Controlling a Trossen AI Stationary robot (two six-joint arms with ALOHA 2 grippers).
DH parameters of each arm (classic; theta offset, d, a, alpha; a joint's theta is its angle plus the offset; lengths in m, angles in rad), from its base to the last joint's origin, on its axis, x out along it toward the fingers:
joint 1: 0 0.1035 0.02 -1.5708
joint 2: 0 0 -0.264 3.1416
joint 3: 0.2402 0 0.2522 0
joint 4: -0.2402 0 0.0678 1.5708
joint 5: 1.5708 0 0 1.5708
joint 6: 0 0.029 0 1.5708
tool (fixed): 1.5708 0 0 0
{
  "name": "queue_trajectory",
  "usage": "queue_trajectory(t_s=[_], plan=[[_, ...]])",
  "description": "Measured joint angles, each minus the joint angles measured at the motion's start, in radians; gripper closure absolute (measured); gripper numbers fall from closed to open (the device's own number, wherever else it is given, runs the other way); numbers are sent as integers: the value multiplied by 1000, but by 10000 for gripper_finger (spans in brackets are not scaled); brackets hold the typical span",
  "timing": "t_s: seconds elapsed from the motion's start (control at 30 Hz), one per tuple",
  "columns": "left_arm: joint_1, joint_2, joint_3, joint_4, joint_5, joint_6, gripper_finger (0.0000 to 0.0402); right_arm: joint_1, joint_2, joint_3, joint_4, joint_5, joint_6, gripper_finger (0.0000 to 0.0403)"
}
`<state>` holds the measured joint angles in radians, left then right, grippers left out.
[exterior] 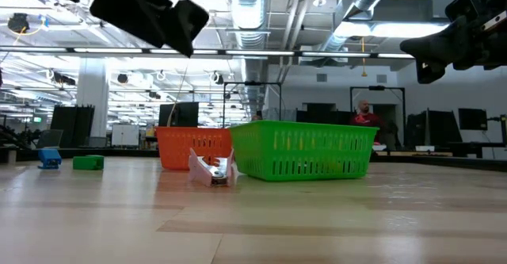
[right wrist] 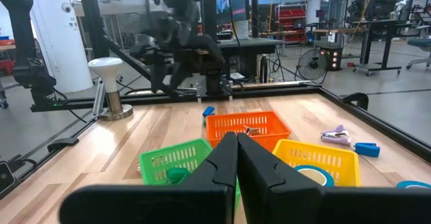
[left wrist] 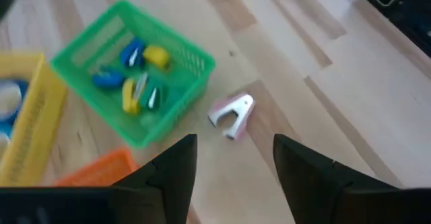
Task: Pick and place Stapler, Stapler remover, tape
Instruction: Put the pink stapler remover into the orange bin
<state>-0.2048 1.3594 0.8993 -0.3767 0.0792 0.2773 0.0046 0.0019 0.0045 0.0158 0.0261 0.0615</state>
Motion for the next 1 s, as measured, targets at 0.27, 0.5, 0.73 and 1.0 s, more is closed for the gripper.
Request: queue_trajectory(t_s=[0.27,0.5,0.73,1.0], plan=[[-4,15,1,95,-3,114,224,0,0,0,0,0,0,402],[-4,113,1,181,93,216,233,0,0,0,0,0,0,402],[-4,204,1,222,113,324,247,0,0,0,0,0,0,402],[-28,277,1,252,113,347,264,0,0,0,0,0,0,402]])
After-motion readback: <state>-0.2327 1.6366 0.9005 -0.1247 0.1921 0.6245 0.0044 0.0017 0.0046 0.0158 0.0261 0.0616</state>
